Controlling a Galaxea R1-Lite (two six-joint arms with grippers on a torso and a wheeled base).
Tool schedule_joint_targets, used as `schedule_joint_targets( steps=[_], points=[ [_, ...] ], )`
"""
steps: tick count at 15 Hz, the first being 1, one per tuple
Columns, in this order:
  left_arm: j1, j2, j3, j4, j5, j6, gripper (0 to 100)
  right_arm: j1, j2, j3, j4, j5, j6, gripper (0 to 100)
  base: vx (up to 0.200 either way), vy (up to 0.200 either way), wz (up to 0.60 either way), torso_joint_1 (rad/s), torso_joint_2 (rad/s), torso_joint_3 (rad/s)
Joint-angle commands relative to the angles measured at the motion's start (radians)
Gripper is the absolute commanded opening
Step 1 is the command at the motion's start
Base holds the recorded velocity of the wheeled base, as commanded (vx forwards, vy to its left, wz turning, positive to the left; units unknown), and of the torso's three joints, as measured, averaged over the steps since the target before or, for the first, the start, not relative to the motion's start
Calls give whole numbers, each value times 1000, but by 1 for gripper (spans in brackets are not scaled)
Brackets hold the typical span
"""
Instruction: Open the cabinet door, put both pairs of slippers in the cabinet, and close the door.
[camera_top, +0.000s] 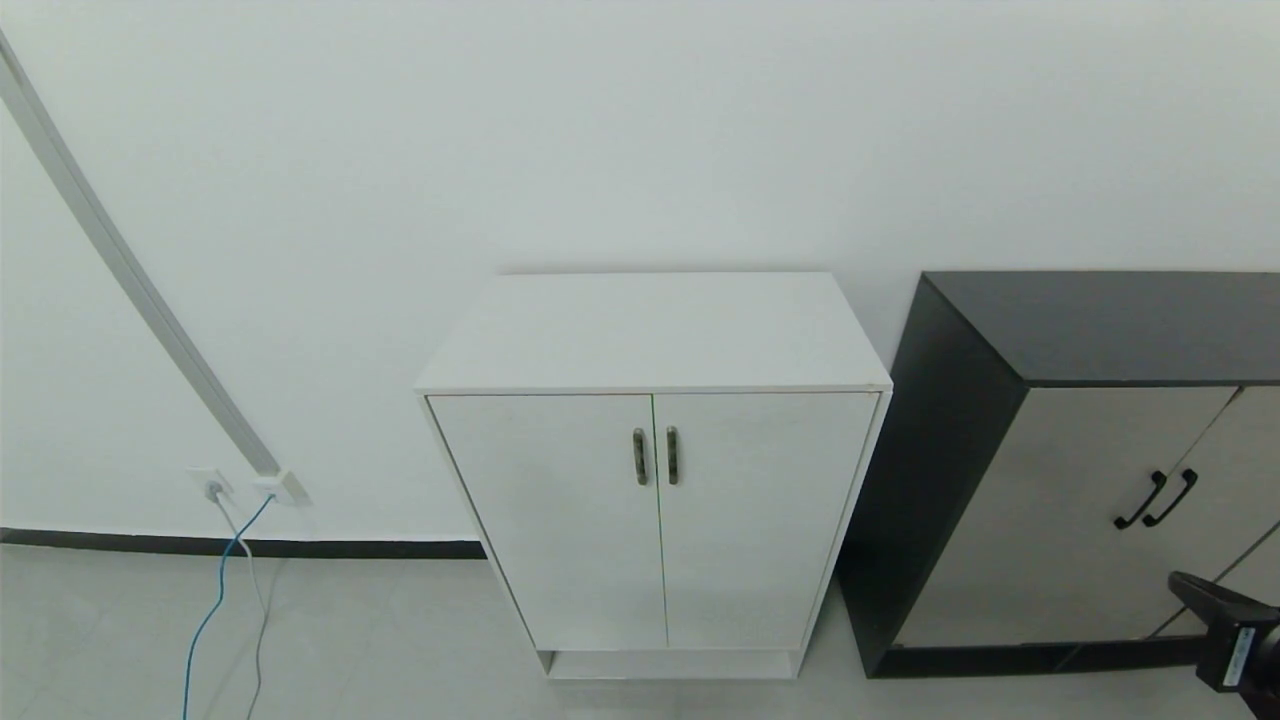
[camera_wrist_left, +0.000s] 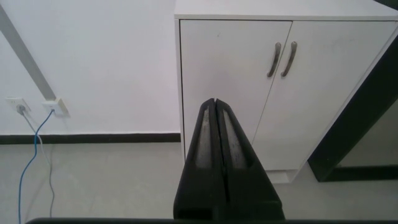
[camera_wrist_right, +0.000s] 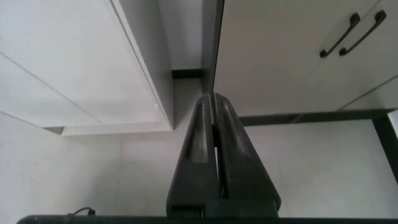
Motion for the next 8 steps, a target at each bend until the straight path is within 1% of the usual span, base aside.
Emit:
schedule_joint_targets(
  steps=[1,2,4,6,7,8],
  points=[
    [0,0,0,0,0,0,0,0,-132,0,79,11,4,0,0,0,0,0,0,0],
    [0,0,0,0,0,0,0,0,-186,0,139,14,5,0,0,0,0,0,0,0],
    [0,0,0,0,0,0,0,-2,-320,0,297,58,10,0,0,0,0,0,0,0],
    [0,0,0,0,0,0,0,0,-412,0,418,64,10,0,0,0,0,0,0,0],
    [0,0,0,0,0,0,0,0,-418,0,424,66,10,0,0,0,0,0,0,0],
    [0,0,0,0,0,0,0,0,-491,0,500,66,10,0,0,0,0,0,0,0]
  ],
)
